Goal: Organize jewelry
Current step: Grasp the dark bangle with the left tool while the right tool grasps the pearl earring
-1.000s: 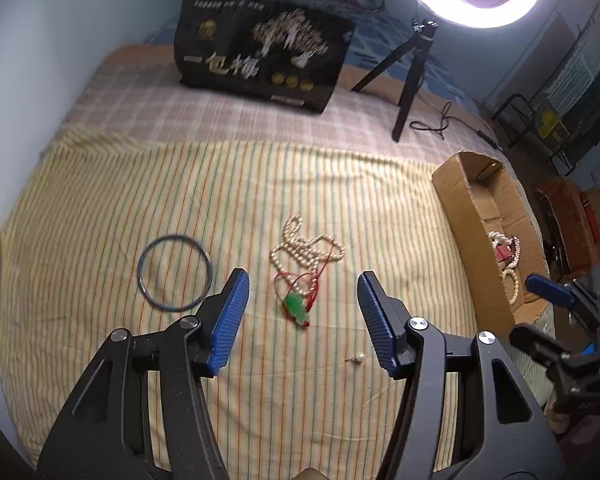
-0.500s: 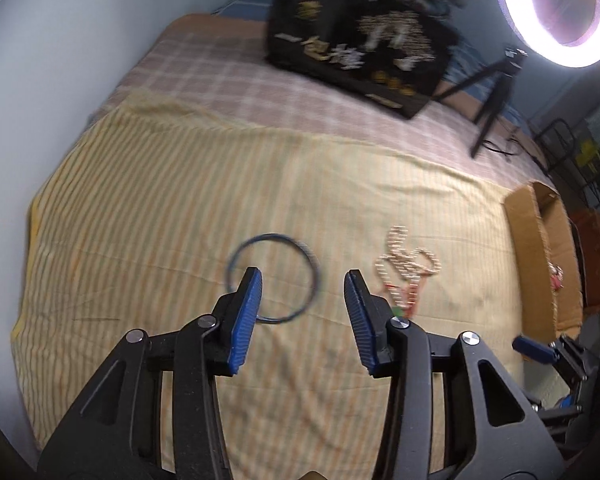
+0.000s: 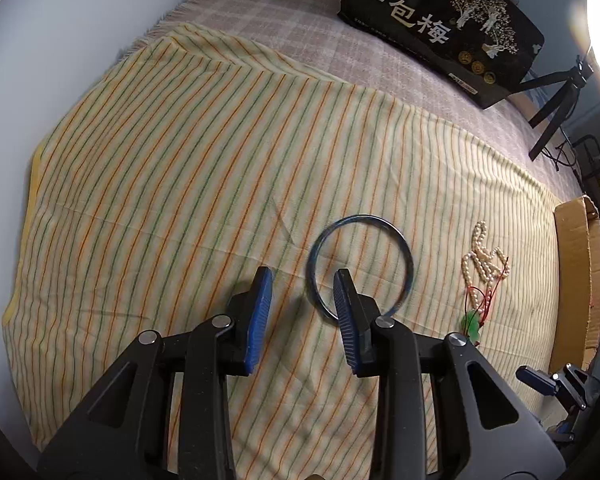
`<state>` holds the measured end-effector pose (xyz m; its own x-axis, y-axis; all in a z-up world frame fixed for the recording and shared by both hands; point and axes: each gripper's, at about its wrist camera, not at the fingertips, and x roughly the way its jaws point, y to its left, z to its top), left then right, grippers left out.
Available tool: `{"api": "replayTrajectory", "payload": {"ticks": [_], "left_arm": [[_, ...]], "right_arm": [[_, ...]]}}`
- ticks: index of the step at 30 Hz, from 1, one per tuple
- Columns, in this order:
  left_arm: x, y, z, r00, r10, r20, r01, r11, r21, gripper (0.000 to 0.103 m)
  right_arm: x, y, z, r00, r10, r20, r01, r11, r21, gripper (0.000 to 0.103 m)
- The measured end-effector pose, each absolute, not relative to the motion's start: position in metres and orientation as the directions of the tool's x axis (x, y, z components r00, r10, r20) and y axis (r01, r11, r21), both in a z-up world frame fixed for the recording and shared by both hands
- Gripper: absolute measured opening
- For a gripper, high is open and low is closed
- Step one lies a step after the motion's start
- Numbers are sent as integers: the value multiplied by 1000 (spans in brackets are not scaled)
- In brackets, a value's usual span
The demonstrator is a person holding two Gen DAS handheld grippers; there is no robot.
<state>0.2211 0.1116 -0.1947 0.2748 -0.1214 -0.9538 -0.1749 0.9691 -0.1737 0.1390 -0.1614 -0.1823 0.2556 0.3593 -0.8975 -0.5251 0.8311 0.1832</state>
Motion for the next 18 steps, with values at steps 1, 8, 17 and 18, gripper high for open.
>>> {"api": "replayTrajectory", "payload": {"ticks": [1, 8, 17, 18], "left_arm": [[221, 112, -196, 273, -127, -954, -177, 968, -179, 32], [224, 108, -202, 265, -123, -956, -165, 971, -171, 32], [229, 106, -208, 261, -119, -958, -158, 974, -164, 32], [230, 105, -209, 260, -117, -958, -157, 974, -161, 32]], "right_arm": [[139, -159, -184, 256, 349, -902, -534, 829, 168, 37], [144, -145, -193, 249, 315, -916, -557, 820, 131, 32], [147, -137, -204, 253, 272, -929, -567, 819, 85, 28], [147, -136, -204, 254, 267, -930, -568, 819, 80, 28]]}}
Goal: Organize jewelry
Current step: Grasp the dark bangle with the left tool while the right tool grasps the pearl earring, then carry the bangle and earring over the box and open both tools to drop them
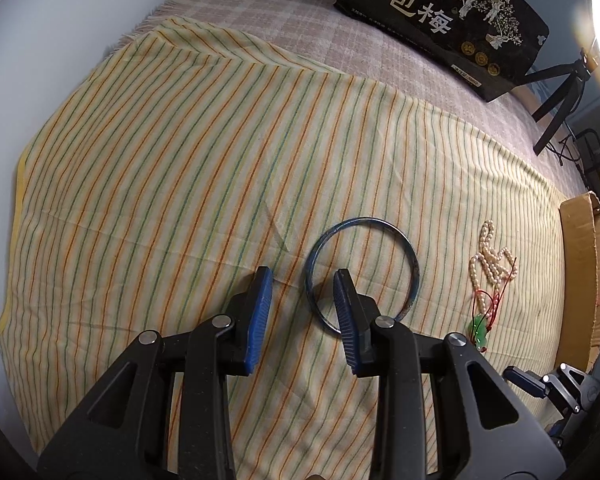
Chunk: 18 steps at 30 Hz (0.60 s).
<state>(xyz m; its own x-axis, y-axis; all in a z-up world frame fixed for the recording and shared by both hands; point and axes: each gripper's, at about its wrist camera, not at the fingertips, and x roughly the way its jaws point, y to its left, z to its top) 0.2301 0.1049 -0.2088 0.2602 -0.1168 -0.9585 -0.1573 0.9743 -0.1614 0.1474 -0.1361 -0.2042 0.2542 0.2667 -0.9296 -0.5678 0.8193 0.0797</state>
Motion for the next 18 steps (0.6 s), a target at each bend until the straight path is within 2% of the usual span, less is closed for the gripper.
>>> {"api": "replayTrajectory", "payload": {"ticks": [6, 8, 9, 10, 12, 18], "left_arm": [[237, 90, -216, 266, -55, -962, -114, 990, -88, 31], [237, 81, -217, 279, -14, -960, -81, 996, -38, 27], [237, 77, -217, 285, 0, -958, -66, 998, -19, 22], [237, 74, -217, 290, 5, -957, -57, 998, -12, 12], [239, 71, -216, 294, 13, -956, -59, 998, -5, 4], [240, 81, -205, 306, -49, -951, -97, 992, -83, 2]], "right_arm": [[144, -133, -205, 268, 237, -934, -570, 821, 45, 19], [144, -131, -206, 274, 226, -935, -571, 820, 31, 14], [144, -130, -206, 276, 222, -935, -575, 818, 25, 11], [143, -129, -206, 276, 223, -935, -578, 815, 24, 9], [143, -129, -205, 279, 220, -935, -579, 815, 19, 9], [145, -140, -194, 276, 266, -924, -554, 829, 74, 8]]}}
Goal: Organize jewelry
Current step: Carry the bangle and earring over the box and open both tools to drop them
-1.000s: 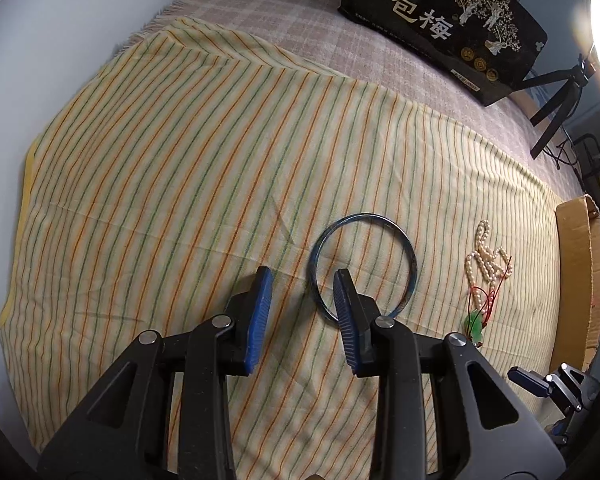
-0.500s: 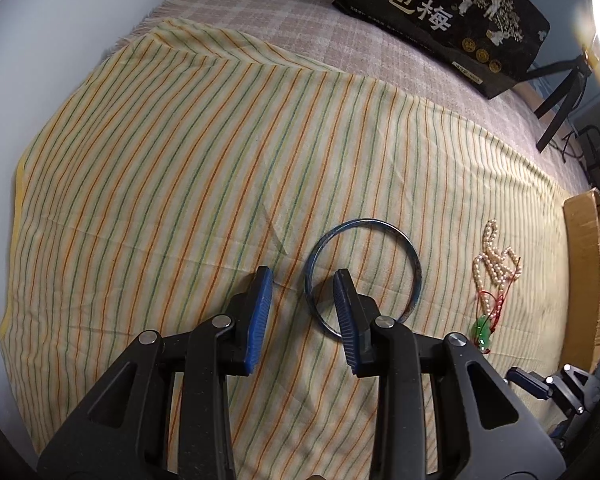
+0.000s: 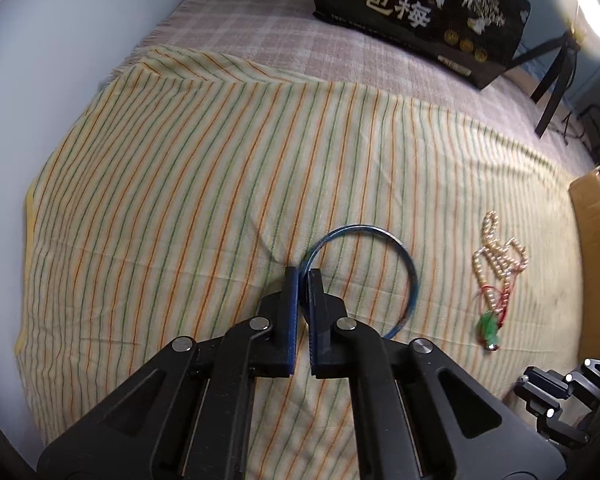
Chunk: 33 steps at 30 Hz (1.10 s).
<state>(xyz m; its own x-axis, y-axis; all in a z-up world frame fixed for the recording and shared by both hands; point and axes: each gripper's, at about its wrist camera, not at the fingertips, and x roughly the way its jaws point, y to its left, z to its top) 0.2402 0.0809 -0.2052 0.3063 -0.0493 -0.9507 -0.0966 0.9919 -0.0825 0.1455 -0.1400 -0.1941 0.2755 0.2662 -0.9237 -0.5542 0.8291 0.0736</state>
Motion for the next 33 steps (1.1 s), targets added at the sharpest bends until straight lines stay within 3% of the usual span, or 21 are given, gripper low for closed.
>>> {"api": "replayTrajectory", "payload": {"ticks": [20, 33], "left_arm": [[207, 66, -128, 445, -187, -876, -46, 972, -232, 1], [189, 6, -94, 491, -283, -824, 84, 957, -279, 1]], "right_arm": [[150, -174, -142, 358, 358, -862, -473, 866, 163, 8], [152, -218, -111, 436, 361, -825, -401, 898, 181, 8]]}}
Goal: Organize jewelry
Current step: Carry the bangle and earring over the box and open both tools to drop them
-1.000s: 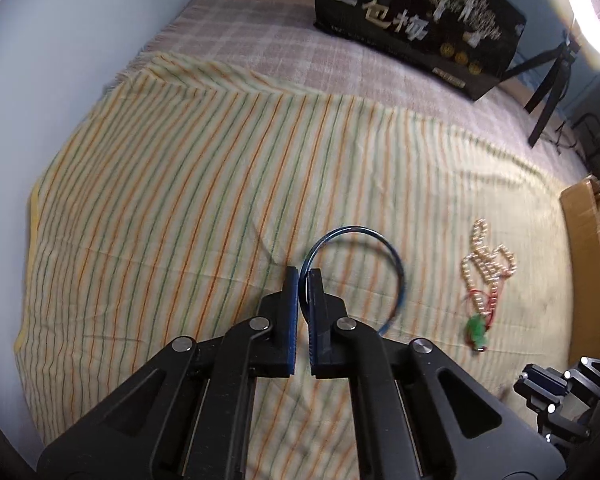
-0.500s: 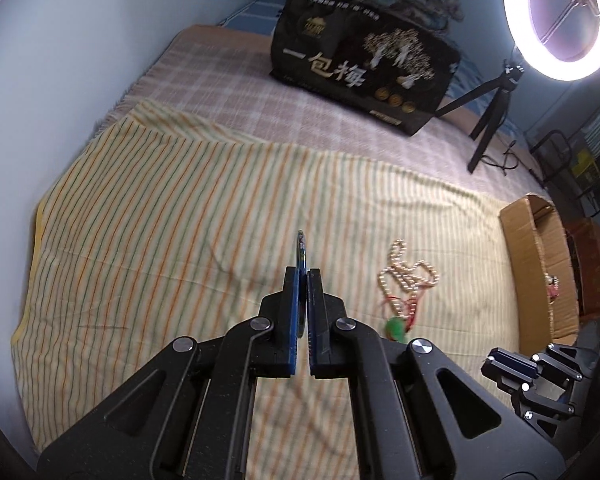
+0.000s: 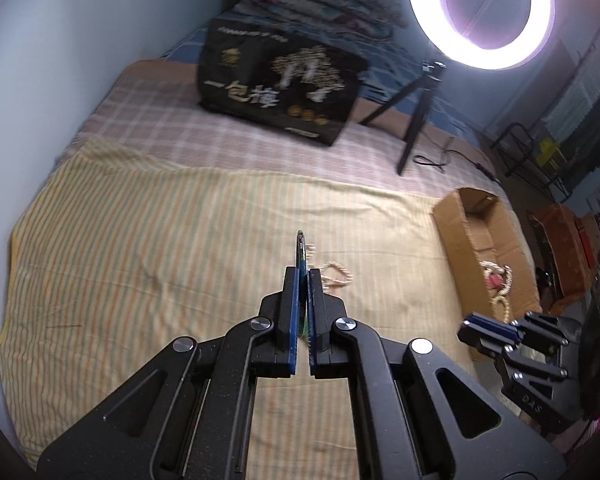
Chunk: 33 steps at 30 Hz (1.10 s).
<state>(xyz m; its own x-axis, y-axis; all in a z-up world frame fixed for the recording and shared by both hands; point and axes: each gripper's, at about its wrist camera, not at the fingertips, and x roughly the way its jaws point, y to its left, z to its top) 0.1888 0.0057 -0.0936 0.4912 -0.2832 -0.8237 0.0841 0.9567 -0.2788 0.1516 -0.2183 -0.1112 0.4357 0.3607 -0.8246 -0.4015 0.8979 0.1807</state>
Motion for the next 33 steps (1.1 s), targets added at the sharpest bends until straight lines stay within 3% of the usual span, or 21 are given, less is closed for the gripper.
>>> {"api": "replayTrajectory", "payload": {"ticks": [19, 33], "left_arm": [[163, -109, -69, 471, -436, -767, 322, 894, -311, 1], [149, -180, -61, 424, -515, -745, 436, 837, -330, 1]], "right_arm": [[167, -340, -67, 580, 273, -767, -178, 962, 207, 8], [187, -383, -66, 608, 235, -758, -93, 970, 226, 8]]}}
